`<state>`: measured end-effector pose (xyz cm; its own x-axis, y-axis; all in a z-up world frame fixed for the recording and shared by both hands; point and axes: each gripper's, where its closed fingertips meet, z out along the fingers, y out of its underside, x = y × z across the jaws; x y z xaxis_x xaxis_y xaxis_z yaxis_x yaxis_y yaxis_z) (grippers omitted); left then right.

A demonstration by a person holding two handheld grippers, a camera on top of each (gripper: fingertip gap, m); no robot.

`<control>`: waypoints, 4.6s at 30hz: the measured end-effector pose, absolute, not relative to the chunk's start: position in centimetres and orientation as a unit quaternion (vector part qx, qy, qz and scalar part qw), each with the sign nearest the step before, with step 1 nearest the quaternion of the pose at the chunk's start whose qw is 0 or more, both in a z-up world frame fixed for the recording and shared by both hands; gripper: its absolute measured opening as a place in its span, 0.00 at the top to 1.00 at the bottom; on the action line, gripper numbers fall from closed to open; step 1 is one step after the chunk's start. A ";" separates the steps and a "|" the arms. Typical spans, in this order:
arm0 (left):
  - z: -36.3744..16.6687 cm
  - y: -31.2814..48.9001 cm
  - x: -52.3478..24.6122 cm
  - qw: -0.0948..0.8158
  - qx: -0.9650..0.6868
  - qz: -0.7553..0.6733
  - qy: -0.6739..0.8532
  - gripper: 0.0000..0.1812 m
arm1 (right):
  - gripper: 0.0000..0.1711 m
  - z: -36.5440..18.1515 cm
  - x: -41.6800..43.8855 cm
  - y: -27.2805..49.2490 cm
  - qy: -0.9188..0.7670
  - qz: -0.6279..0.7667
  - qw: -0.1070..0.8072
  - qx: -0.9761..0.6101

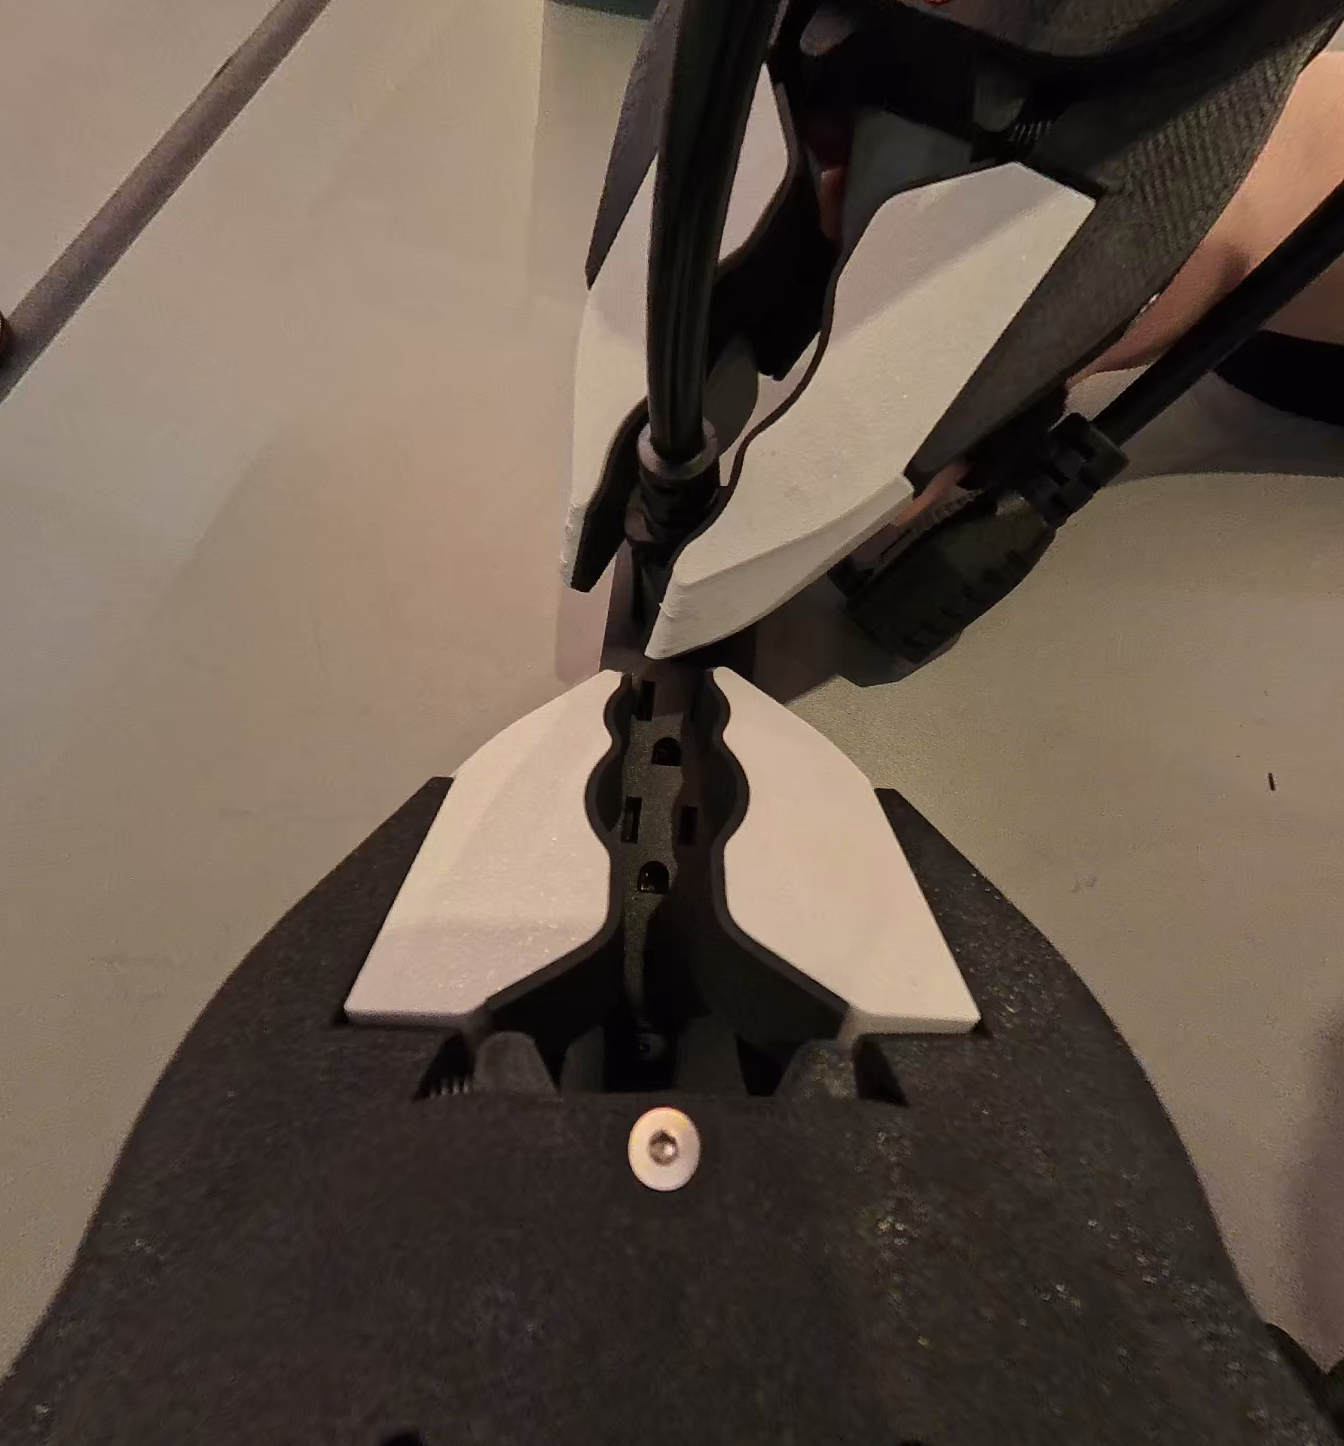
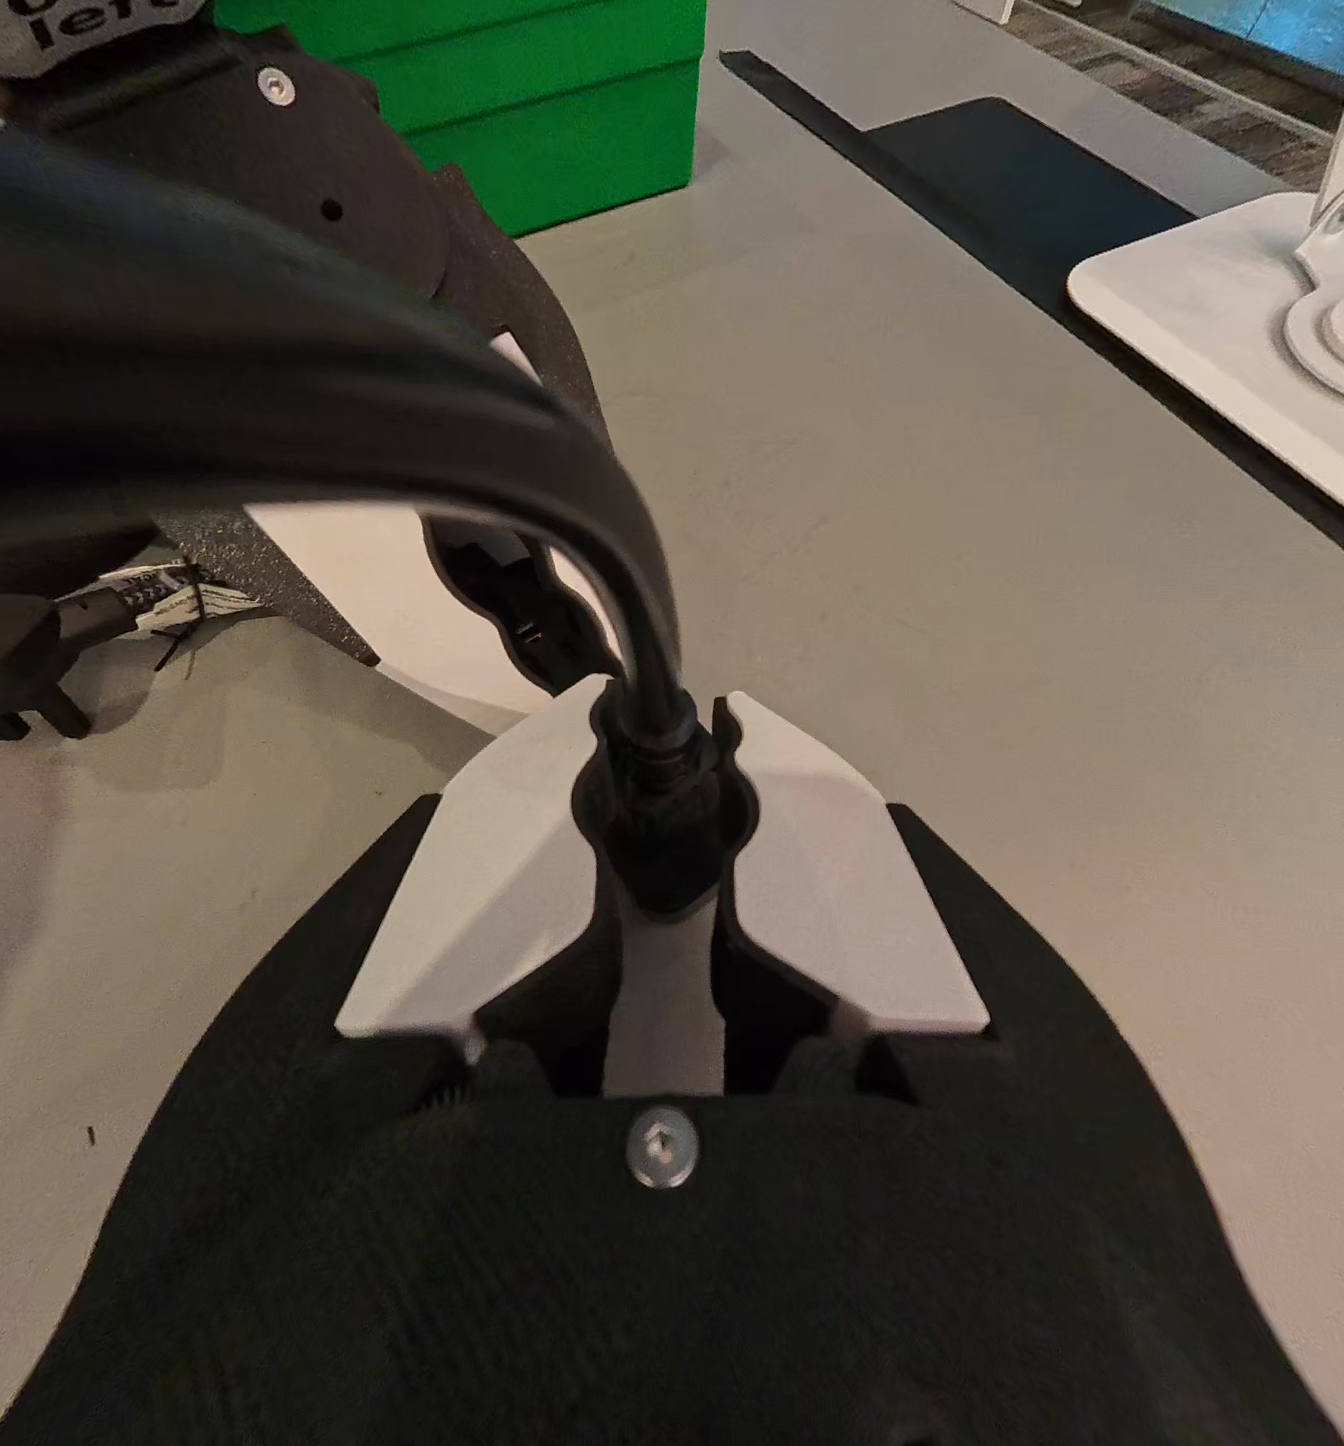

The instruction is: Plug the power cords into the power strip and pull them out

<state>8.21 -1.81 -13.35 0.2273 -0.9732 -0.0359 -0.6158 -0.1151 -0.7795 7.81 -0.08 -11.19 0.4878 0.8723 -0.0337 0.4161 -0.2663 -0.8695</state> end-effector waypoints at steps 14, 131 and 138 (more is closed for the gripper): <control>-13.3 -1.9 8.6 0.341 -0.700 -0.253 0.575 0.93 | 0.86 -11.5 7.8 0.3 -0.308 0.360 0.279 -0.835; -11.9 -2.1 6.7 0.309 -0.668 -0.410 0.539 0.92 | 0.88 -9.1 7.7 -0.3 -0.478 0.487 0.388 -0.619; -12.4 -1.7 6.6 0.307 -0.684 -0.379 0.542 0.92 | 0.88 -9.4 7.2 0.1 -0.451 0.495 0.374 -0.642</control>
<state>6.57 -1.66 -12.42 0.1247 -0.9746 0.1861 -0.5082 -0.2239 -0.8316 7.21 0.11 -9.38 0.1039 0.9489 -0.2981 0.2076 -0.3138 -0.9265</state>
